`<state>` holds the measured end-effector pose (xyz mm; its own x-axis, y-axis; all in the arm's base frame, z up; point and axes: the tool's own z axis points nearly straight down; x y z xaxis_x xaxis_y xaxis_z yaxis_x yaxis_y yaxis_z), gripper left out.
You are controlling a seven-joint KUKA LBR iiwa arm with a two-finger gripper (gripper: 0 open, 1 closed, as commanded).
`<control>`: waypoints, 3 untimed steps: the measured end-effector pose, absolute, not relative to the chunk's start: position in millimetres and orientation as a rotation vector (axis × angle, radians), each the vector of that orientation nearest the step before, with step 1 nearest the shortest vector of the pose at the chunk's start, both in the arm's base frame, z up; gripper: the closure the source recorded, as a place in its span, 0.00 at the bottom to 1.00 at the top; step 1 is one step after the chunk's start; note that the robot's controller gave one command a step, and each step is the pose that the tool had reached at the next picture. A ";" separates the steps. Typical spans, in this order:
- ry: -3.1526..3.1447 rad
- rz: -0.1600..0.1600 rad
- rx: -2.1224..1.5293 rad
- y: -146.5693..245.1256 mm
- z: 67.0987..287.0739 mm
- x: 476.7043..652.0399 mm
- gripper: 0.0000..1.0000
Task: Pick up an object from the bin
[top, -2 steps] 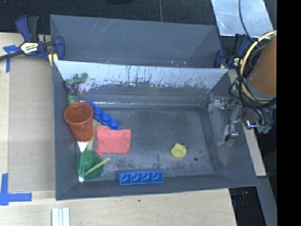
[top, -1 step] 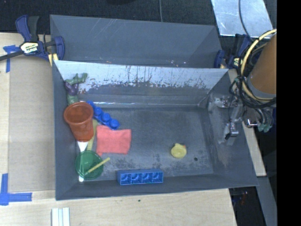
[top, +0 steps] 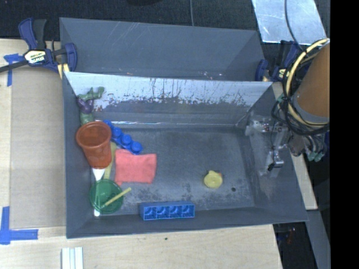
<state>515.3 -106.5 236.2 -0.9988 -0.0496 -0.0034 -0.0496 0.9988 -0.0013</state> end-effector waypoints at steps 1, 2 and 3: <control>3.127 -0.005 -0.135 -76.2 153.3 550.8 0.00; 3.132 -0.003 -0.001 -12.3 119.6 487.5 0.00; 3.123 -0.007 -0.074 8.3 147.8 564.9 0.00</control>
Offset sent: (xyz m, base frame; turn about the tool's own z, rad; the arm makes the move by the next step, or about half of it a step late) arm -0.0257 0.0906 -0.1153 0.0531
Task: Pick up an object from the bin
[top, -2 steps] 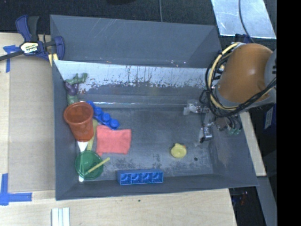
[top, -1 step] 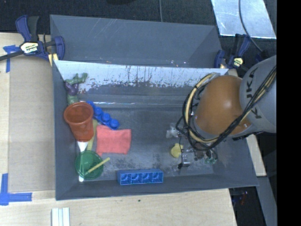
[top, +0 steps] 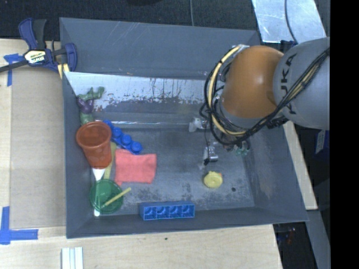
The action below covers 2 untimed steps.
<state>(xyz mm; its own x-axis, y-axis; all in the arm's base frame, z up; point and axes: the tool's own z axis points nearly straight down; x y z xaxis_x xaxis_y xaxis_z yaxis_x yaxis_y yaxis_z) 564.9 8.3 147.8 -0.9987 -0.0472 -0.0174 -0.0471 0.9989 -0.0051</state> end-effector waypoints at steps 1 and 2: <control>3.126 -0.006 -0.117 -43.0 127.5 544.5 0.00; 3.114 -0.014 -0.229 -23.9 121.1 555.3 0.00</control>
Offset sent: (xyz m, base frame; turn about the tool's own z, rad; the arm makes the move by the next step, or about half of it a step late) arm 0.0322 0.1008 -0.0320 -0.2852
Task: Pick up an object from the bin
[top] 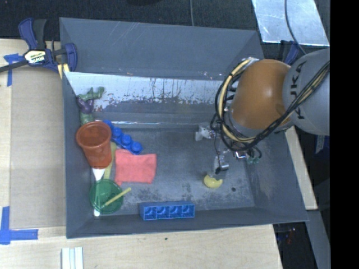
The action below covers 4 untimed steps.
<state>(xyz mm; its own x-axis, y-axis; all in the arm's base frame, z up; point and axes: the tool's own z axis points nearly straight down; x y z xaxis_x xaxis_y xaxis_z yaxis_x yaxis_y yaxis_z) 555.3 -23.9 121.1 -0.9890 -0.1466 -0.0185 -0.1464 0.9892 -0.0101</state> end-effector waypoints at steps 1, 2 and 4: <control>3.103 -0.010 -0.421 24.6 113.6 558.2 0.00; 3.097 -0.010 -0.400 85.5 124.0 562.8 0.00; 3.114 -0.011 -0.251 123.5 151.0 584.3 0.00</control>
Offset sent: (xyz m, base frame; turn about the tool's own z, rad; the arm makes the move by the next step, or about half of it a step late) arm 0.0079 0.1378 0.0068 -0.1131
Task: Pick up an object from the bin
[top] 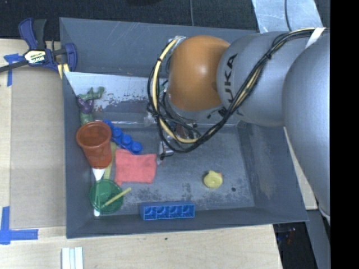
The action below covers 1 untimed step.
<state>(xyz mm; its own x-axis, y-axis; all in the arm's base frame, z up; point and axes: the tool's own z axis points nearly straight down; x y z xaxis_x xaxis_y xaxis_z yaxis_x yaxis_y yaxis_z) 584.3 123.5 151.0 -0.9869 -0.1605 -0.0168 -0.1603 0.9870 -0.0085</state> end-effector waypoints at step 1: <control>3.113 -0.007 -0.090 131.7 124.5 587.3 0.00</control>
Offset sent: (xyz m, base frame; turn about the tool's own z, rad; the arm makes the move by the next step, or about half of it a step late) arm -0.0301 0.0287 -0.0801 -0.0517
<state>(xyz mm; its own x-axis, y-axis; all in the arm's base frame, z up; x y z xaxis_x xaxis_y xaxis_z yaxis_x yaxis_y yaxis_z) 587.3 131.7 124.5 -0.9979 -0.0581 -0.0273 -0.0579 0.9983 -0.0054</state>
